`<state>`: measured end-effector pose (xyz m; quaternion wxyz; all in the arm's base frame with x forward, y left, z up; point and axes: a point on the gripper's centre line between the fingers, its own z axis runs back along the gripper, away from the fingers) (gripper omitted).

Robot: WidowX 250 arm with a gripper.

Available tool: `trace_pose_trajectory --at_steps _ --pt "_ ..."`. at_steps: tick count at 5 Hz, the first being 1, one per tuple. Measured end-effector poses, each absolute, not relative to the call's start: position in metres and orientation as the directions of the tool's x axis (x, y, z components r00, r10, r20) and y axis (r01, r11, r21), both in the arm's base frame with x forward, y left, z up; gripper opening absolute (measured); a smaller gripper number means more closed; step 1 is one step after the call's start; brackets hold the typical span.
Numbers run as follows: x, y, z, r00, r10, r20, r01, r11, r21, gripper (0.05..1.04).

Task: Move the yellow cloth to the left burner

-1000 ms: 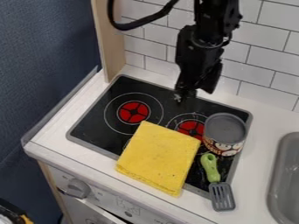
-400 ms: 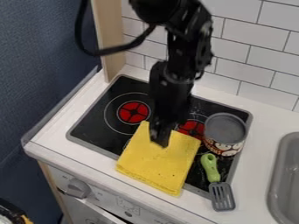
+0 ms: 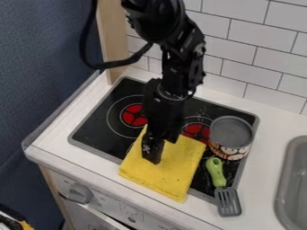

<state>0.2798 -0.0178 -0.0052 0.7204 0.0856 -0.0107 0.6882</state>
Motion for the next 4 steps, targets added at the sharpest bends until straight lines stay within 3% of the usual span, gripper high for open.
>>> trace_pose_trajectory --at_steps 2,4 --pt "0.293 -0.017 -0.016 0.045 0.989 0.140 -0.991 0.026 0.131 1.001" --pt "0.320 -0.009 -0.017 -0.001 0.990 0.138 -0.996 -0.014 0.093 1.000"
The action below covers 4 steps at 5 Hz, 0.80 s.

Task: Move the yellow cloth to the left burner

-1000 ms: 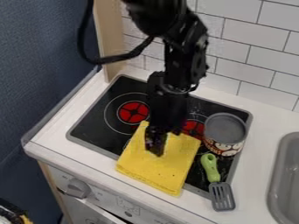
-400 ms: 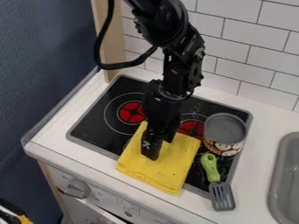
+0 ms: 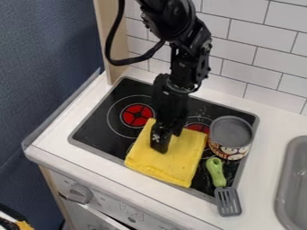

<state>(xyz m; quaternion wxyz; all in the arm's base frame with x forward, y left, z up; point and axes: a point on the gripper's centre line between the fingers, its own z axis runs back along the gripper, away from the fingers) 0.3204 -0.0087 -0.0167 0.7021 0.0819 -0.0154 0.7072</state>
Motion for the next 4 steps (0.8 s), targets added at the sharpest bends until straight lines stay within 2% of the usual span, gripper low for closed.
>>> trace_pose_trajectory --at_steps 3,4 --pt "0.367 0.019 -0.015 -0.068 0.982 0.176 -0.998 -0.067 -0.009 1.000" --pt "0.373 0.034 -0.014 -0.116 0.974 0.193 -0.993 -0.108 -0.049 1.001"
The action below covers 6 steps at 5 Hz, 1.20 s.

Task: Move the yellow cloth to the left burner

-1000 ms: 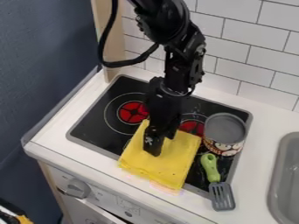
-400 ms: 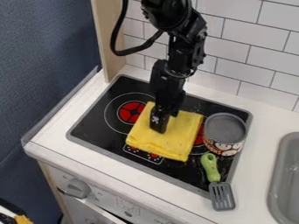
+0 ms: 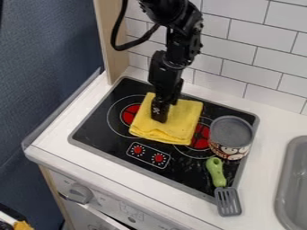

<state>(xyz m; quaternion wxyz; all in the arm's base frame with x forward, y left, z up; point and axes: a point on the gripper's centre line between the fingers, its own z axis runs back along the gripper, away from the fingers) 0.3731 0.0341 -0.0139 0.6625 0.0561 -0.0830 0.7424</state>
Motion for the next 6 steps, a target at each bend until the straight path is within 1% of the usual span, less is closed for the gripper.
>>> trace_pose_trajectory --at_steps 1,2,3,4,5,6 --pt "0.379 0.050 -0.015 -0.156 0.966 0.206 -0.986 -0.139 -0.093 1.001" --pt "0.381 0.076 -0.013 -0.245 0.944 0.222 -0.967 -0.222 -0.125 1.001" --pt "0.383 0.104 -0.013 -0.323 0.915 0.240 -0.945 -0.298 -0.135 1.001" --pt "0.388 0.119 -0.014 -0.356 0.900 0.252 -0.934 -0.332 -0.132 1.001" --pt "0.390 0.123 -0.014 -0.372 0.898 0.235 -0.927 -0.347 -0.142 1.001" --pt "0.387 0.119 -0.013 -0.374 0.916 0.144 -0.923 -0.352 -0.157 0.999"
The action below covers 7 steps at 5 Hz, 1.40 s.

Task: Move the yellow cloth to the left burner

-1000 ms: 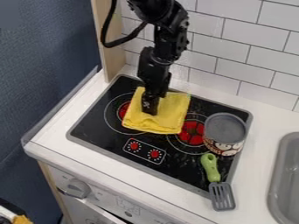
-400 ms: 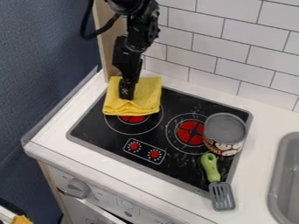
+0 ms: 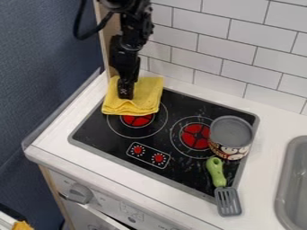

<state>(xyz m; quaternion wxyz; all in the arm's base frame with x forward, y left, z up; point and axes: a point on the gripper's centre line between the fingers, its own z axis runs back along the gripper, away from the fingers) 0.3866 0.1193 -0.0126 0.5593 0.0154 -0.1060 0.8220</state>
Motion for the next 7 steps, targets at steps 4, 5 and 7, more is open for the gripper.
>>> trace_pose_trajectory --at_steps 4,5,7 --pt "0.389 0.088 0.056 -0.299 0.939 0.171 -0.945 -0.266 -0.191 0.999" --pt "0.390 0.085 0.056 -0.291 0.941 0.175 -0.948 -0.258 -0.189 0.999" --pt "0.390 0.085 0.056 -0.293 0.940 0.172 -0.947 -0.261 -0.188 0.999"
